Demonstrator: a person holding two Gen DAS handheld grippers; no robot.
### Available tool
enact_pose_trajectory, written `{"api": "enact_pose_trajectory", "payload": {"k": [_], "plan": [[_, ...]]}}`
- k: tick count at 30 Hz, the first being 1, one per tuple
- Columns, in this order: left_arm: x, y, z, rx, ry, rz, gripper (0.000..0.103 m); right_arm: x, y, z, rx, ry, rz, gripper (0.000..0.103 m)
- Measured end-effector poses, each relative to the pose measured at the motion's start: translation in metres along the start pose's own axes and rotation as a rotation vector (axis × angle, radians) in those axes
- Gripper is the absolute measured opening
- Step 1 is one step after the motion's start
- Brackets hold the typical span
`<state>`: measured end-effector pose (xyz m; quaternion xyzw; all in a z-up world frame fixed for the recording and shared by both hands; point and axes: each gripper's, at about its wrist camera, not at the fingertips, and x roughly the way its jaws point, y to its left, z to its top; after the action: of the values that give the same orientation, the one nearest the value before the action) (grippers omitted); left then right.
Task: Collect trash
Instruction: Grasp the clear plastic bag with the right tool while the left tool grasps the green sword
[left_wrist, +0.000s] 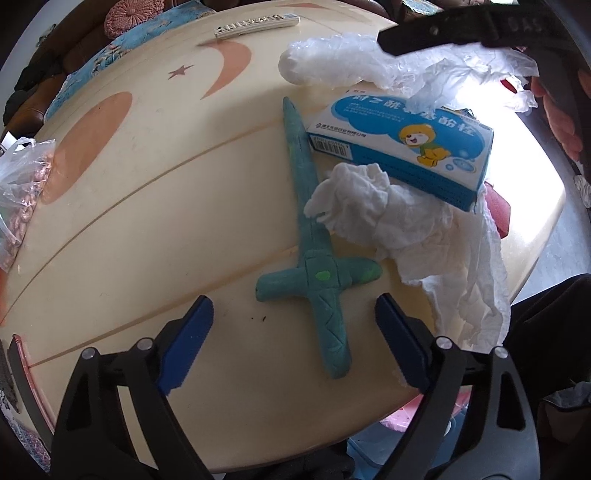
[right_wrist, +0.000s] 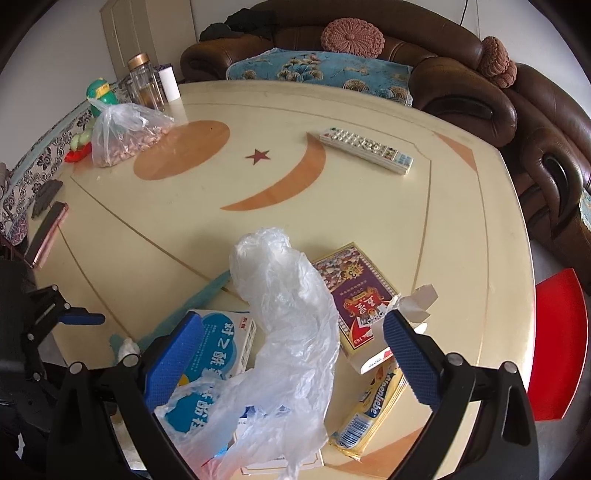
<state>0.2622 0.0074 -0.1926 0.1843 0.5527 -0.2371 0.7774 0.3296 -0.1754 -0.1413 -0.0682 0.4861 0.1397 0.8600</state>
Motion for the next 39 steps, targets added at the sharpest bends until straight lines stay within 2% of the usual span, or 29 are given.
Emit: {"api": "enact_pose_trajectory", "payload": {"k": [5, 7, 8, 12, 17, 23, 26, 29, 39], "plan": [[0.004, 0.007, 0.004, -0.019, -0.001, -0.015, 0.086, 0.006, 0.002, -0.004, 0.003, 0.014, 0.022, 0.08], [0.004, 0.008, 0.005, -0.02, -0.003, -0.015, 0.086, 0.009, 0.003, -0.005, -0.006, 0.018, 0.015, 0.073], [0.004, 0.007, 0.002, -0.018, -0.006, -0.015, 0.086, 0.01, 0.004, -0.006, -0.005, 0.024, 0.019, 0.065], [0.003, 0.007, -0.001, -0.009, -0.017, -0.018, 0.084, 0.018, 0.003, -0.009, 0.002, 0.051, 0.033, 0.044], [-0.002, 0.001, -0.007, 0.004, -0.03, -0.02, 0.079, 0.019, 0.002, -0.011, 0.013, 0.047, 0.024, 0.032], [-0.008, 0.005, -0.007, -0.033, -0.031, -0.007, 0.058, 0.015, -0.001, -0.009, 0.037, 0.032, 0.016, 0.026], [-0.008, 0.005, -0.007, -0.04, -0.03, -0.007, 0.055, 0.015, -0.004, -0.01, 0.054, 0.029, 0.021, 0.026], [-0.009, 0.002, -0.007, -0.035, -0.033, -0.006, 0.044, 0.014, -0.008, -0.01, 0.075, 0.023, 0.022, 0.026], [-0.01, 0.01, -0.003, -0.089, -0.003, -0.027, 0.043, 0.01, -0.015, -0.011, 0.103, 0.003, 0.015, 0.026]]}}
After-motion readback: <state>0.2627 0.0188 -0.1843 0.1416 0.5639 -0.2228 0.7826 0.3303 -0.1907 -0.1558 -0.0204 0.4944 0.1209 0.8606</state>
